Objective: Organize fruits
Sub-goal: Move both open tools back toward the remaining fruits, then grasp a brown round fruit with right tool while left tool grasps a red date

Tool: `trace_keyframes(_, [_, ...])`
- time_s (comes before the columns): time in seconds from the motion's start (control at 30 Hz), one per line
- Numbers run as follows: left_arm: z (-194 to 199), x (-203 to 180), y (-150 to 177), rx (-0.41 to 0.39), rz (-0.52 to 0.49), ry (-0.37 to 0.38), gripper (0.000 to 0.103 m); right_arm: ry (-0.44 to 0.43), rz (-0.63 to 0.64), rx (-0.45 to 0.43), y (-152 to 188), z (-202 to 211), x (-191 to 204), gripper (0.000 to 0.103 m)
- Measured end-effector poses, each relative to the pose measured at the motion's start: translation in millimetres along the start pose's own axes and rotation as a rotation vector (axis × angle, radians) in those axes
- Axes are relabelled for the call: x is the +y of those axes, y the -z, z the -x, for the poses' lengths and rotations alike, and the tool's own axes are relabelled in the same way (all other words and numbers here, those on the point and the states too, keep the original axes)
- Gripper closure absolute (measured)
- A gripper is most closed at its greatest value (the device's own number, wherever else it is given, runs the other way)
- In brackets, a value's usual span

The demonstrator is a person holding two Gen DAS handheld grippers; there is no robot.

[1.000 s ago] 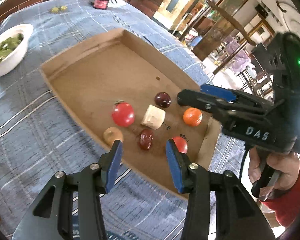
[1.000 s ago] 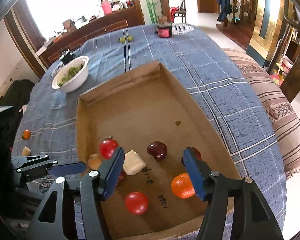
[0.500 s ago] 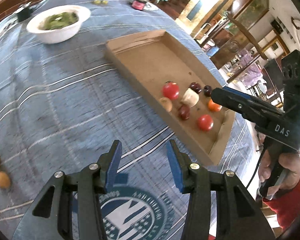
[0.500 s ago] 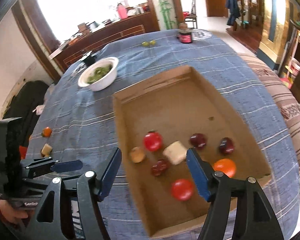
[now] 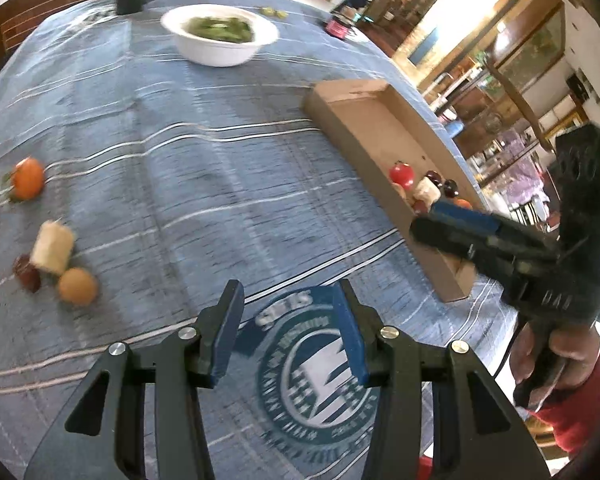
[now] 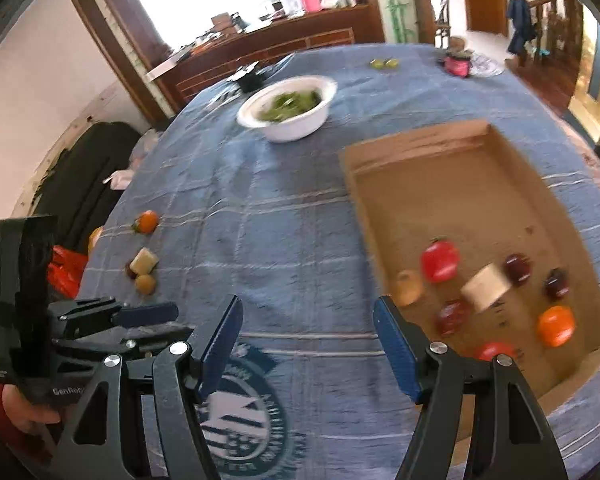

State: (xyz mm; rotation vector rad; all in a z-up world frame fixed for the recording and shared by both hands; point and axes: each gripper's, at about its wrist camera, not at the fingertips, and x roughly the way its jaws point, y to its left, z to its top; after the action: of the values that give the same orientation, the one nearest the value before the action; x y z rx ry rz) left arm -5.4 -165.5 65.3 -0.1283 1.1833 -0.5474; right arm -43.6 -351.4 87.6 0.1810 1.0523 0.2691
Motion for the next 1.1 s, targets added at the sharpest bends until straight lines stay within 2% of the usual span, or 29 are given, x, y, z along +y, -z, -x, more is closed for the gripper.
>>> trace_keyframes(0.2, [15,37,17,-0.014,0.071,-0.049,0.059,-0.073,0.108,0.093,18,-37,55,0.034])
trace_keyframes(0.4, [32,74,26,-0.039,0.146,-0.093,0.059,-0.124,0.188,0.121,22,-52,95,0.034])
trace_keyframes(0.83, [56,150,34,-0.102,0.293,-0.160,0.059,-0.133,0.291,0.133,0,-76,141,0.034])
trace_keyframes(1.07, [50,170,26,-0.097,0.294,-0.190,0.059,-0.150,0.339,0.155,-6,-92,164,0.036])
trace_keyframes(1.1, [49,171,24,-0.096,0.288,-0.194,0.059,-0.149,0.346,0.161,-6,-95,167,0.040])
